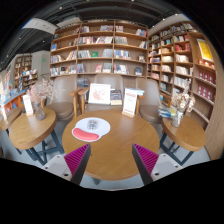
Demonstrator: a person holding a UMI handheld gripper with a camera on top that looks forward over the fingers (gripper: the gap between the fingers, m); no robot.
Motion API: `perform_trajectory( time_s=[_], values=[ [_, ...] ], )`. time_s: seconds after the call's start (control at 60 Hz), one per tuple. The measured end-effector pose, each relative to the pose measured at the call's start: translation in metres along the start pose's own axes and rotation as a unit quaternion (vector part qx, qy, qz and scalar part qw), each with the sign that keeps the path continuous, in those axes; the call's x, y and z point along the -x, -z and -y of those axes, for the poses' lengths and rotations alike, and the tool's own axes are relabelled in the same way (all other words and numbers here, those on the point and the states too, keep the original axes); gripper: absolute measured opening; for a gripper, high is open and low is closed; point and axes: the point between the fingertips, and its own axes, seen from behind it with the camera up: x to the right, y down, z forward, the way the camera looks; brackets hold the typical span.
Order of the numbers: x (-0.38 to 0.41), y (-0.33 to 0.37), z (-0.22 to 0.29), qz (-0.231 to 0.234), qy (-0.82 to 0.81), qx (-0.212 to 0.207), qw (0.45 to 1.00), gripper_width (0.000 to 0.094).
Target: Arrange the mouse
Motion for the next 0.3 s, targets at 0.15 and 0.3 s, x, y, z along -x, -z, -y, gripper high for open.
perform_trajectory(
  time_s=[0.15,0.3],
  values=[
    [-0.013,0.004,-0.004,-0.008,0.002,-0.005,1.000,0.0854],
    [-0.009,0.002,-0.005,0.000,-0.010,-0.015,1.000,0.0859]
  ],
)
